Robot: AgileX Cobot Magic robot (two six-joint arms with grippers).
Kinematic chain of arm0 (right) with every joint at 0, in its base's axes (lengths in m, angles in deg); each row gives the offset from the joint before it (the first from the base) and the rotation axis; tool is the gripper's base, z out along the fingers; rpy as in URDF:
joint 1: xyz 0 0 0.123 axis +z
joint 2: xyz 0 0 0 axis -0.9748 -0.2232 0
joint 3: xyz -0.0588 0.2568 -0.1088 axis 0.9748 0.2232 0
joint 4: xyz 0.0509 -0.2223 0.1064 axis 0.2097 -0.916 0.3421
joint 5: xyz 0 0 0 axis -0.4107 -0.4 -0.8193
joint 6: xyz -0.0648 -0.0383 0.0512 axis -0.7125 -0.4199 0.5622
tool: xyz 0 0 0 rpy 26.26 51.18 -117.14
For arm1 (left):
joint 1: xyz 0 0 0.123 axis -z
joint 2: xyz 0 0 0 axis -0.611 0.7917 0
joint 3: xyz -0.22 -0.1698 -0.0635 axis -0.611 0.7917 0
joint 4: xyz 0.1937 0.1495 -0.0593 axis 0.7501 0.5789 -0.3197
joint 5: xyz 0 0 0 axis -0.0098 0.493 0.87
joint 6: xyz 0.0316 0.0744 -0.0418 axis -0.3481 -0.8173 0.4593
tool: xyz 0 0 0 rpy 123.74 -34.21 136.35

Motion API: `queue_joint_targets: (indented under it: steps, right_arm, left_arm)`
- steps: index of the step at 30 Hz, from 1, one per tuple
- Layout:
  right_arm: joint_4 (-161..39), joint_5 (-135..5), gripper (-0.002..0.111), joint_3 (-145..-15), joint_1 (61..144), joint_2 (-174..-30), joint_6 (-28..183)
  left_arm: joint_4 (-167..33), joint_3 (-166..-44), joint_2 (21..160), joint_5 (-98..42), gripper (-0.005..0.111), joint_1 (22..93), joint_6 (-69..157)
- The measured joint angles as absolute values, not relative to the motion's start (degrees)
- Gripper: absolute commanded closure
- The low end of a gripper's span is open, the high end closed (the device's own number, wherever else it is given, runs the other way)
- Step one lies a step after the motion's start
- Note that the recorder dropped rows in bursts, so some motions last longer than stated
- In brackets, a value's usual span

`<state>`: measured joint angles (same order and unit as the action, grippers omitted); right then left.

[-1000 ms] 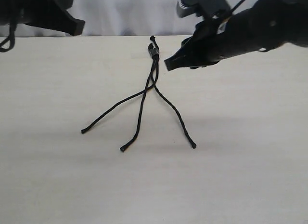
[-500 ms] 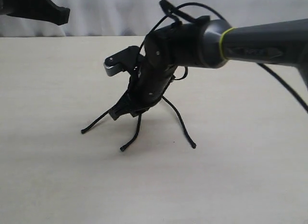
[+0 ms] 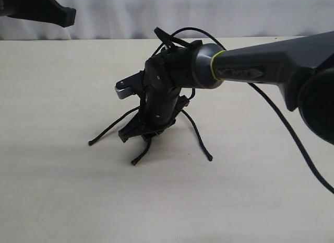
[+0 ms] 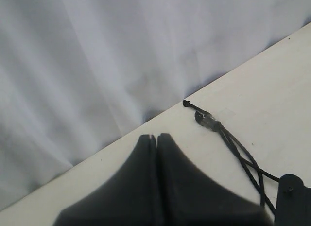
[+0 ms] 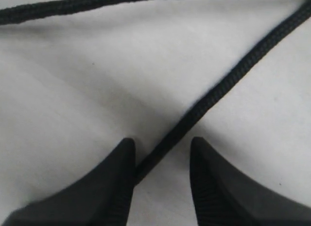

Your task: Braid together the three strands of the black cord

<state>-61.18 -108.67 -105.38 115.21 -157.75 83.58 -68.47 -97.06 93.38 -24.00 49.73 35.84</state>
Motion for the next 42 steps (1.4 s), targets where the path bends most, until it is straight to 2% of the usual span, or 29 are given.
queue_joint_targets:
  steps: [5,7,11,22,28,33,39,42]
  right_arm:
    - [-60.1,-109.4,0.075,-105.4,115.2,-157.8,79.9]
    - [-59.8,-110.3,0.082,-105.4,115.2,-157.8,78.6]
    - [-59.7,-111.7,0.104,-105.4,115.2,-157.8,77.3]
    - [-62.9,-115.3,0.104,-105.7,115.2,-155.7,74.5]
    - [-78.7,-117.2,0.104,-105.8,115.1,-149.3,74.5]
    - [-86.3,-114.2,0.104,-105.8,108.9,-152.9,74.5]
    - [-83.5,-113.6,0.104,-105.8,107.3,-159.3,73.2]
    - [-70.8,-117.4,0.104,-106.1,107.2,-158.6,63.7]
  left_arm:
    - [-68.5,-97.1,93.4,-24.0,0.107,49.7,35.8]
    - [-68.5,-97.1,93.4,-24.0,0.107,49.7,35.8]
    - [-68.5,-97.1,93.4,-24.0,0.107,49.7,35.8]
    - [-68.7,-97.1,93.4,-24.0,0.107,49.7,35.8]
    - [-68.7,-97.1,93.4,-24.0,0.107,49.7,35.8]
    - [-68.7,-97.1,93.4,-24.0,0.107,49.7,35.8]
    - [-68.7,-97.1,93.4,-24.0,0.107,49.7,35.8]
    - [-68.7,-97.1,93.4,-24.0,0.107,49.7,35.8]
